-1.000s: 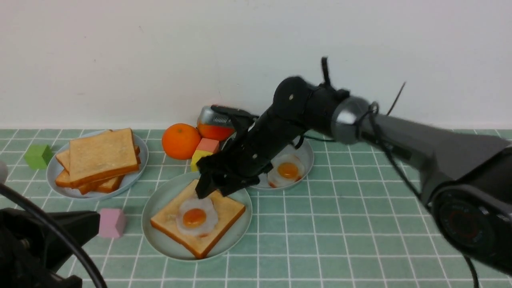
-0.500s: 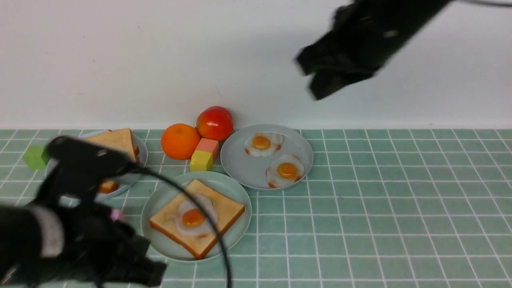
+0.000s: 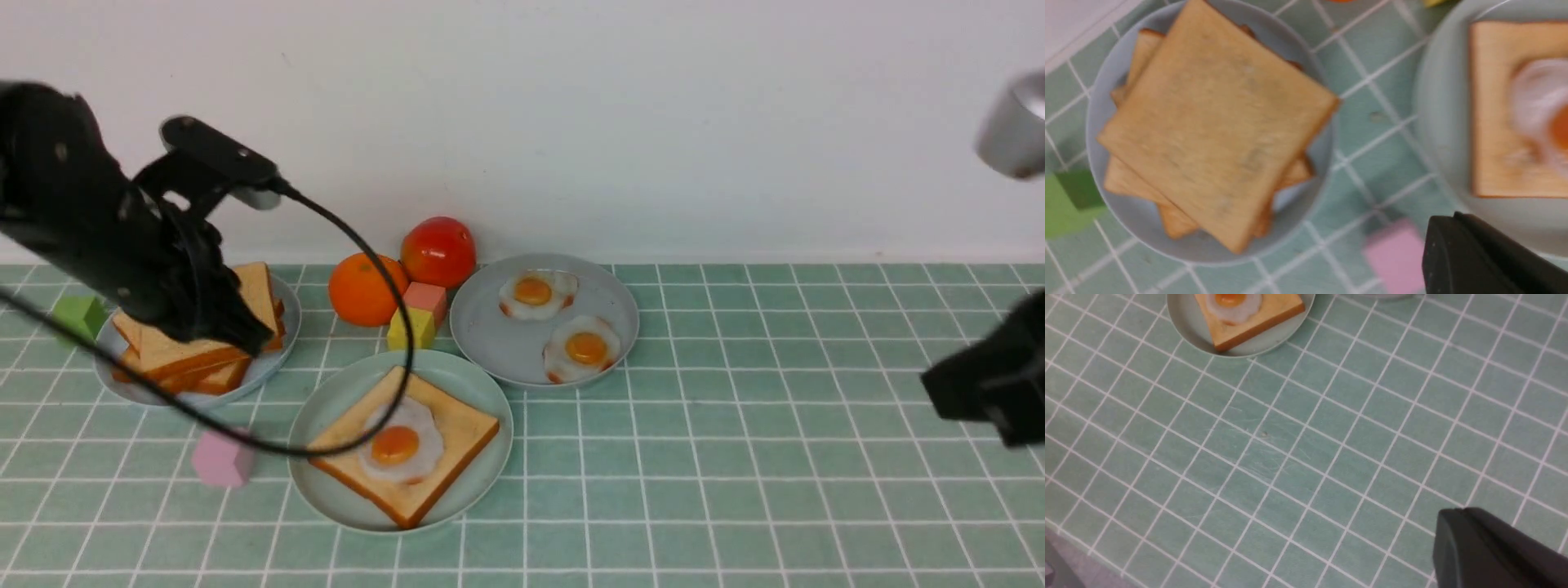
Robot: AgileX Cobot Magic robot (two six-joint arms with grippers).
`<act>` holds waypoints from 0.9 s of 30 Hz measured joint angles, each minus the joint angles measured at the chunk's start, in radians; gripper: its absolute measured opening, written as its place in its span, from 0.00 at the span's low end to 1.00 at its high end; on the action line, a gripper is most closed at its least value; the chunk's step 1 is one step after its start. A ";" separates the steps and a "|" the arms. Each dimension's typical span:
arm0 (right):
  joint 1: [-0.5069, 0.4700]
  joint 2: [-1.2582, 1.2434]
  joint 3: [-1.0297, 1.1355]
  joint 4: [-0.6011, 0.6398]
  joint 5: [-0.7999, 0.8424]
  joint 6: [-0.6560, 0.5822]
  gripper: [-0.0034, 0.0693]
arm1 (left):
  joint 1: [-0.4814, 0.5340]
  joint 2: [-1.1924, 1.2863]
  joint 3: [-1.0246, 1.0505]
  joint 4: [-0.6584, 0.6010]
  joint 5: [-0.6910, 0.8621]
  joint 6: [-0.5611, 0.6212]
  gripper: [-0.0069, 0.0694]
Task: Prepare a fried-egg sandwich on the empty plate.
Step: Use the left arm to grab a slice of bread
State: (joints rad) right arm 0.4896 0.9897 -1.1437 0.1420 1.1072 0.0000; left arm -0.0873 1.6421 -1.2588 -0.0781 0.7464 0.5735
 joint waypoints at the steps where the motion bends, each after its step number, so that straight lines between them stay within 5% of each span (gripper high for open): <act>1: 0.000 -0.017 0.012 -0.002 -0.007 -0.010 0.05 | 0.028 0.037 -0.034 -0.016 0.021 0.055 0.07; 7: 0.000 -0.044 0.025 -0.004 -0.025 -0.048 0.05 | 0.125 0.179 -0.155 -0.021 0.067 0.240 0.16; 18: 0.001 -0.038 0.031 -0.008 -0.073 -0.051 0.07 | 0.129 0.287 -0.169 -0.010 -0.063 0.362 0.75; 27: 0.001 -0.033 0.031 0.022 -0.093 -0.051 0.08 | 0.129 0.360 -0.173 0.045 -0.121 0.368 0.76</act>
State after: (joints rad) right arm 0.4905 0.9563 -1.1130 0.1637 1.0138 -0.0508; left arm 0.0420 2.0025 -1.4322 -0.0335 0.6250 0.9412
